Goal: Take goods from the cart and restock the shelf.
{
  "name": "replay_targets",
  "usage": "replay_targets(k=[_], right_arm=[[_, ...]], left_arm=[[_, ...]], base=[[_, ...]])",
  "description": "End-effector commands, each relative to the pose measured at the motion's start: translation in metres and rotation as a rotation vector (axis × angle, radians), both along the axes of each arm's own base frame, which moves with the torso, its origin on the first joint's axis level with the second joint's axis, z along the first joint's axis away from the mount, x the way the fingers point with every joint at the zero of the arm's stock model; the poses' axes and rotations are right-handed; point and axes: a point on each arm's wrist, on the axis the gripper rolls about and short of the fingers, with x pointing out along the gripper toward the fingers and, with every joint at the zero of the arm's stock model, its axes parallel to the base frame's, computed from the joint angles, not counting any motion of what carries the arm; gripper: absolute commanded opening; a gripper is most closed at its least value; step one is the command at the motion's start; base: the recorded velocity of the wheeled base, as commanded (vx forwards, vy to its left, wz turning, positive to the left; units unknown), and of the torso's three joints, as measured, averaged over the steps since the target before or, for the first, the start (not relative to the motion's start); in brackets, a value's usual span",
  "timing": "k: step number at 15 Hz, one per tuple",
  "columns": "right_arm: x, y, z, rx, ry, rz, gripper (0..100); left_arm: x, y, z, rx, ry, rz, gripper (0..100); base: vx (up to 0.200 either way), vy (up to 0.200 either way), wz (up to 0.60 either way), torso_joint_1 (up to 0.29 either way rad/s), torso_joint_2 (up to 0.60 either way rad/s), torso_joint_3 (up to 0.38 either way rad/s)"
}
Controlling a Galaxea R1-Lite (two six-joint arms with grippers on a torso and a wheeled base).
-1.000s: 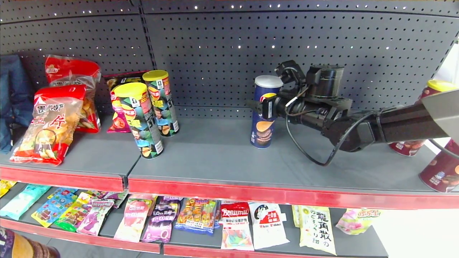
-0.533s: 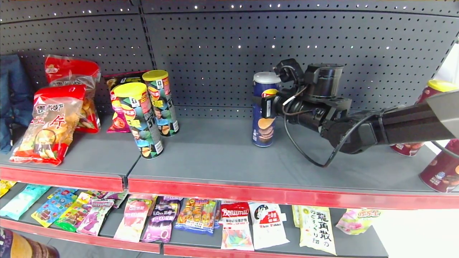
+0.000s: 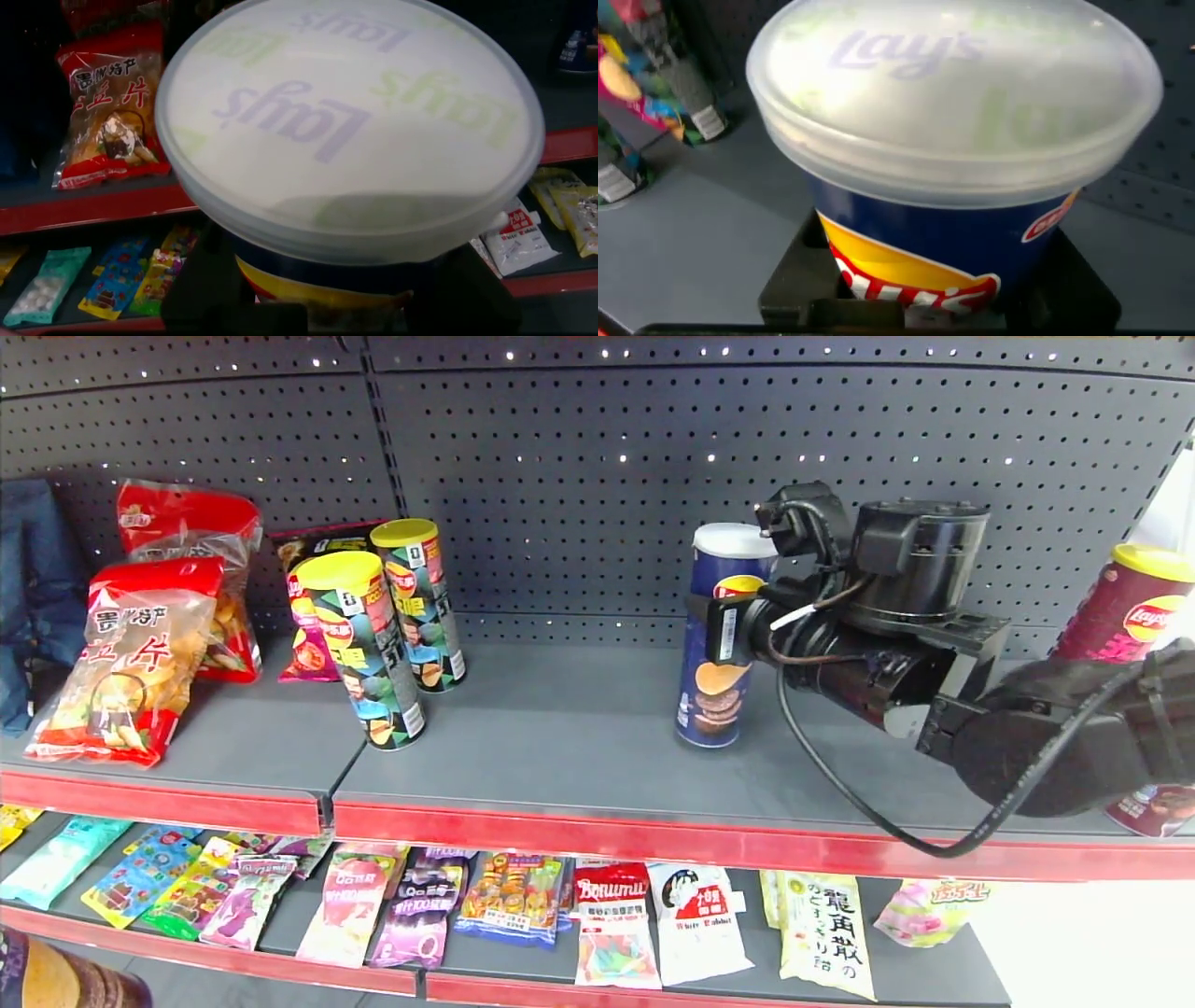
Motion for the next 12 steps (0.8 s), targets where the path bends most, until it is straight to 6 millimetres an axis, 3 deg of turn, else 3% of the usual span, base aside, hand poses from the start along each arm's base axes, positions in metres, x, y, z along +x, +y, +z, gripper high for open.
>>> replay_targets(k=[1, 6, 12], right_arm=[[-0.018, 0.001, -0.001, 0.01, -0.015, -0.028, 0], [-0.037, 0.017, -0.007, 0.006, -0.021, -0.159, 0], [-0.048, 0.008, -0.031, -0.029, -0.001, -0.199, 0]], left_arm=[[0.0, 0.0, 0.0, 0.0, 0.0, 0.002, 0], [-0.001, 0.0, 0.001, 0.001, -0.005, 0.004, 0], [0.0, 0.0, 0.002, 0.001, -0.003, 0.002, 0]], base=[[0.0, 0.0, 0.0, 0.0, 0.0, 0.0], [0.0, 0.0, 0.0, 0.0, 0.0, 0.0], [0.0, 0.0, 0.0, 0.0, 0.0, 0.0]])
